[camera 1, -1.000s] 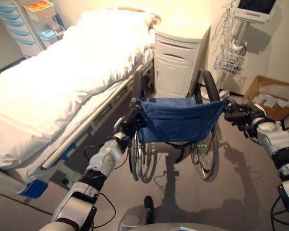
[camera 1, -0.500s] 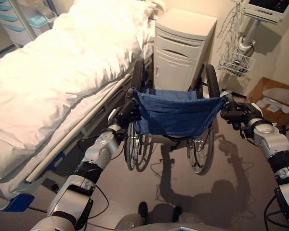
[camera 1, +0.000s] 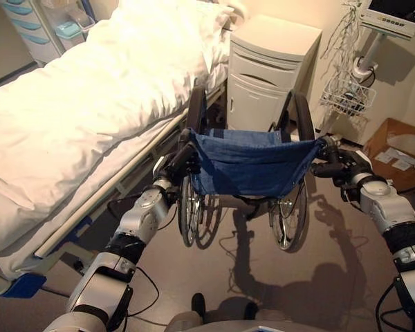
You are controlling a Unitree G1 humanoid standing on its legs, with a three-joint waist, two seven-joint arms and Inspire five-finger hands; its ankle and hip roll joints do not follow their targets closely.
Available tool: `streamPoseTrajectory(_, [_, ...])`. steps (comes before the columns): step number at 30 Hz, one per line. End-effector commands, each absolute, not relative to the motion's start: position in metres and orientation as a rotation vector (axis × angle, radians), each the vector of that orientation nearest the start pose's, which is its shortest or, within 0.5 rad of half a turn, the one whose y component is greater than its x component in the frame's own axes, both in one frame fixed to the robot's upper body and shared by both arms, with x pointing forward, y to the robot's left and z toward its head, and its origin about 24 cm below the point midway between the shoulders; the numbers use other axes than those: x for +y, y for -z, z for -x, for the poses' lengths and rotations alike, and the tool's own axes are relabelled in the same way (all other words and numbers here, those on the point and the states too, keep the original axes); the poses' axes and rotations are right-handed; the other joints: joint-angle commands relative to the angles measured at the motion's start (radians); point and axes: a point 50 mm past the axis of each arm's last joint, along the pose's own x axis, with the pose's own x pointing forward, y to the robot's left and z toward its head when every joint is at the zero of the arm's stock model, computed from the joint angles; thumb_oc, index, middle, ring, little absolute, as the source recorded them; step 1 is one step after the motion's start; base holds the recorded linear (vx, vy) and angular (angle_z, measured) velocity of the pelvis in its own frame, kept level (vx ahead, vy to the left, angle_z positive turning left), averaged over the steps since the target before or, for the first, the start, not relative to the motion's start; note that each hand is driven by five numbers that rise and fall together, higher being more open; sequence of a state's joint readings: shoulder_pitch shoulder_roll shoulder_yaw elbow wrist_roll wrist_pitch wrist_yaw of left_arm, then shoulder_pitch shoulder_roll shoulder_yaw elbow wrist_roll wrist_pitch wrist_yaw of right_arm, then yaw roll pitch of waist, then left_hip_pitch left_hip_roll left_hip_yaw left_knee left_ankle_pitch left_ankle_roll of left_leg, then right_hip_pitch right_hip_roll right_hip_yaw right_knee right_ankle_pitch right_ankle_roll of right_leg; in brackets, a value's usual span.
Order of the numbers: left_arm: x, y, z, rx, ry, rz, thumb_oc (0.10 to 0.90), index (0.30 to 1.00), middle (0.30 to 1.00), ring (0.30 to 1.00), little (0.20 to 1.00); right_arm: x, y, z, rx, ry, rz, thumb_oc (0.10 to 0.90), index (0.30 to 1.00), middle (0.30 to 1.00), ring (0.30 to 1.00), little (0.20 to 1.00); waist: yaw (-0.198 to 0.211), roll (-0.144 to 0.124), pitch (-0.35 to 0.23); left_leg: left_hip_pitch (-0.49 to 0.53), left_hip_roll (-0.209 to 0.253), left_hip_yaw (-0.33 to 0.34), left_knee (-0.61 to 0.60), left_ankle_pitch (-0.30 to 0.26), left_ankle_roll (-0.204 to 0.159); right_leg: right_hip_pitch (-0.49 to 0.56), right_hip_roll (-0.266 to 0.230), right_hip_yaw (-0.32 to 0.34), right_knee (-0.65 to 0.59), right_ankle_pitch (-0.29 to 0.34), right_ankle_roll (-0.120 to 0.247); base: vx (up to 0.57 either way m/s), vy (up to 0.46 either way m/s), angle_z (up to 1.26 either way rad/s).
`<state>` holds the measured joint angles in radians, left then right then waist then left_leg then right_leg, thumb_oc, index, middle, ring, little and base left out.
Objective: Push the wheelchair next to the bed
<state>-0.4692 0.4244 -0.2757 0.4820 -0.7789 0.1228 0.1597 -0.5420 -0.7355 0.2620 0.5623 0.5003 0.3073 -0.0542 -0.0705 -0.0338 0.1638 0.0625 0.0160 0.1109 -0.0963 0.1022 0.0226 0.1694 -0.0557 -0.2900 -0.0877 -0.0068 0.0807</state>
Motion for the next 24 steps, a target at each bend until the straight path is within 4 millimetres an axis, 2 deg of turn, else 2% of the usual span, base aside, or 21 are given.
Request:
streamPoseTrajectory(1, [0.204,-0.12,-0.35,-0.063,-0.023,0.199,0.8,0.9,0.9,0.9,0.9,-0.243,-0.11,-0.352,0.178,-0.002,0.189,0.8,0.9,0.9,0.9,0.9,0.078,0.001,-0.095,0.041,-0.036,0.068,0.05,-0.108,-0.045,-0.051,0.004,0.023,0.082,-0.009,0.01,-0.03,-0.032,0.01])
streamPoseTrajectory(5, [0.212,-0.115,-0.345,-0.064,-0.048,0.201,0.8,0.9,0.9,0.9,0.9,-0.256,-0.114,-0.347,0.156,0.056,0.17,0.8,0.9,0.9,0.9,0.9,0.072,0.001,-0.101,0.045,-0.03,0.078,0.056,-0.112,-0.048,-0.047,0.008,0.022,0.084,-0.016,0.005,-0.02,-0.019,0.0])
streamPoseTrajectory(9, [0.218,-0.113,-0.34,-0.077,-0.061,0.126,0.8,0.9,0.9,0.9,0.9,-0.266,-0.118,-0.343,0.151,0.099,0.185,0.8,0.9,0.9,0.9,0.9,0.069,0.001,-0.104,0.052,-0.026,0.084,0.046,-0.11,-0.052,-0.041,0.011,0.02,0.076,-0.018,0.004,0.0,0.0,0.0])
streamPoseTrajectory(14, [0.238,-0.119,-0.331,-0.123,-0.131,0.006,0.8,0.9,0.9,0.9,0.9,-0.288,-0.134,-0.334,0.105,0.201,0.359,0.8,0.9,0.9,0.9,0.9,0.066,0.0,-0.104,0.058,-0.023,0.091,0.038,-0.109,-0.054,-0.038,0.012,0.023,0.068,-0.015,0.006,0.0,0.0,0.0])
streamPoseTrajectory(18, [0.25,-0.123,-0.32,-0.176,-0.22,-0.026,0.8,0.9,0.9,0.9,0.9,-0.295,-0.144,-0.327,0.053,0.262,0.494,0.8,0.9,0.9,0.9,0.9,0.068,0.0,-0.103,0.064,-0.022,0.093,0.029,-0.108,-0.053,-0.035,0.013,0.021,0.063,-0.016,0.006,0.0,0.0,0.0])
streamPoseTrajectory(24, [0.276,-0.122,-0.299,-0.258,-0.382,-0.034,0.8,0.9,0.9,0.9,0.9,-0.306,-0.15,-0.316,0.015,0.352,0.569,0.8,0.9,0.9,0.9,0.9,0.078,-0.003,-0.102,0.065,-0.022,0.095,0.028,-0.111,-0.052,-0.032,0.012,0.016,0.057,-0.016,0.005,0.0,0.0,0.0])
